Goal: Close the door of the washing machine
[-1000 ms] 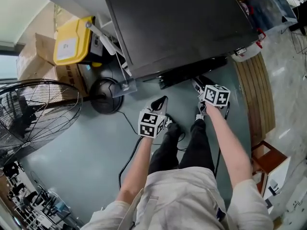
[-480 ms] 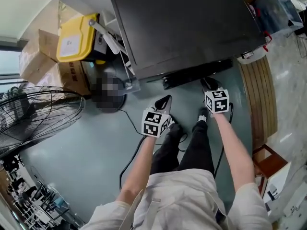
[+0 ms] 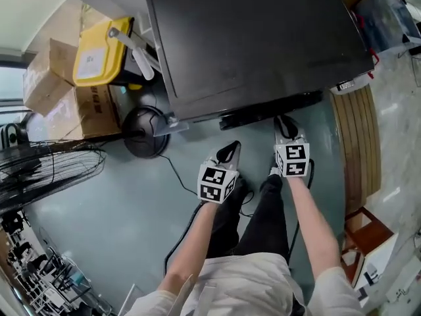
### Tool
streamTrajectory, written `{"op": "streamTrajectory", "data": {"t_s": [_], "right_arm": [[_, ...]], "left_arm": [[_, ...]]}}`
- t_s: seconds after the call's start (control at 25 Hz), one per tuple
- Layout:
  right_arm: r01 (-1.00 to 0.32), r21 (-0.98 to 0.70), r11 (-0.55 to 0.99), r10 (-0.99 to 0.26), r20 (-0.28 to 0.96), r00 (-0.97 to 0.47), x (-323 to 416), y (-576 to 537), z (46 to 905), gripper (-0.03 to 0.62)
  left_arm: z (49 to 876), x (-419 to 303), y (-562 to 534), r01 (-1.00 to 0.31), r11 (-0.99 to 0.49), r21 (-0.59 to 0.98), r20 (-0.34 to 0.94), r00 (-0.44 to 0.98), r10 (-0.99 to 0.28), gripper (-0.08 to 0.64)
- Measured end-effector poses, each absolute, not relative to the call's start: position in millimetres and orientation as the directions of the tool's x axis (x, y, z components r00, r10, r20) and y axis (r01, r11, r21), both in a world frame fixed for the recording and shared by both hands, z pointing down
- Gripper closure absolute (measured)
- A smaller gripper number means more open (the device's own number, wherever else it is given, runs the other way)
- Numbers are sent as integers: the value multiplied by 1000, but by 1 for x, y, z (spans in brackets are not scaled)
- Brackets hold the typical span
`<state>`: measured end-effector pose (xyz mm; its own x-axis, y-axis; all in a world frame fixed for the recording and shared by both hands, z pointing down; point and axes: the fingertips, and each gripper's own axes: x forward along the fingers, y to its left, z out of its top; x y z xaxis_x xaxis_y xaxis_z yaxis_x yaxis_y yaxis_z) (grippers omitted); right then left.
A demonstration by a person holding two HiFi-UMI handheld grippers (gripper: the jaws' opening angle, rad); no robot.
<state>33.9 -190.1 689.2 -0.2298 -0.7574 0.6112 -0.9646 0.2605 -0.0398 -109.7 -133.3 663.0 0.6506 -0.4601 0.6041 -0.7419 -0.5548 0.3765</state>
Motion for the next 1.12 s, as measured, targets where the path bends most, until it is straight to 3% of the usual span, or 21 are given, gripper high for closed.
{"op": "streamTrajectory", "data": {"t_s": [0.64,1.12], "right_arm": [[-964,34,264,-796,573,-198,29,-194,685,523],[-973,58,224,-823,546,-157,32,-194,683,523]], "left_arm": [[670,-94,-152,-788,-493,370,562,612,-557,554],[676,-103,-162,-784,-495,375,558,617,-555,554]]}}
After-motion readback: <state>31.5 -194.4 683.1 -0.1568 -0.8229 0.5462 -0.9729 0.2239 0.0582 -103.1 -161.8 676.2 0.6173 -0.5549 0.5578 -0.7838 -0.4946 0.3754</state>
